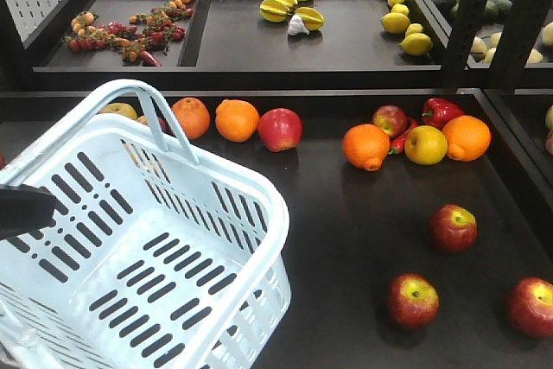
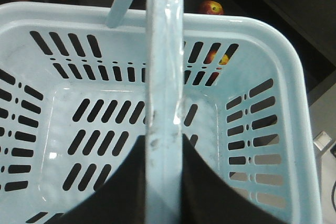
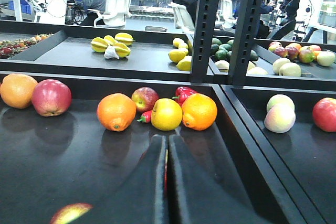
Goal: Pick three apples into basket with both arms
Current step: 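Drive the base up to the fruit table edge with the basket raised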
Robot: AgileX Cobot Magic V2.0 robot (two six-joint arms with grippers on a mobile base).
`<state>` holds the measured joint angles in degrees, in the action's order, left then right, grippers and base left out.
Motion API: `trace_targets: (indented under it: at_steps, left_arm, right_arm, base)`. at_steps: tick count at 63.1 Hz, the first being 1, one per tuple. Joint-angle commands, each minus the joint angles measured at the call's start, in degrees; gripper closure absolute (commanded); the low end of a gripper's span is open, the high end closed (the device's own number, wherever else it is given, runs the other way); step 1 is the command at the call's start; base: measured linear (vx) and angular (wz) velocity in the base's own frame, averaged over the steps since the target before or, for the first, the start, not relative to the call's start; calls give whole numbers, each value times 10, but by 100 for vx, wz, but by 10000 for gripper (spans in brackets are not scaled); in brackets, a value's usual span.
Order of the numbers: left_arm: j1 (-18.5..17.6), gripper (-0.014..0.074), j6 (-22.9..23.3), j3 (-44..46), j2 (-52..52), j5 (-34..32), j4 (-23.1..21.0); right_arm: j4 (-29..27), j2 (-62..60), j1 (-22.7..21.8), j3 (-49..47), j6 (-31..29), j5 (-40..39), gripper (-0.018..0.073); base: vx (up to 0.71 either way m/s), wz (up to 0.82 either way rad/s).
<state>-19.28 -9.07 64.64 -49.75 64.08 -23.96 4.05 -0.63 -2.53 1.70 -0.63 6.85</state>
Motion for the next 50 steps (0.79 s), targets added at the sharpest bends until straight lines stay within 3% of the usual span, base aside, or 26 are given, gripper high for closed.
trace_targets:
  at_steps: [1, 50]
  left_arm:
    - [-1, 604, 3, 15, 5, -45, -23]
    - [-1, 604, 3, 15, 5, -45, -23]
  right_arm:
    - [2, -5, -3, 5, -7, -42, 563]
    - [2, -5, -3, 5, -7, -42, 563]
  base:
    - [0, 0]
    - [0, 0]
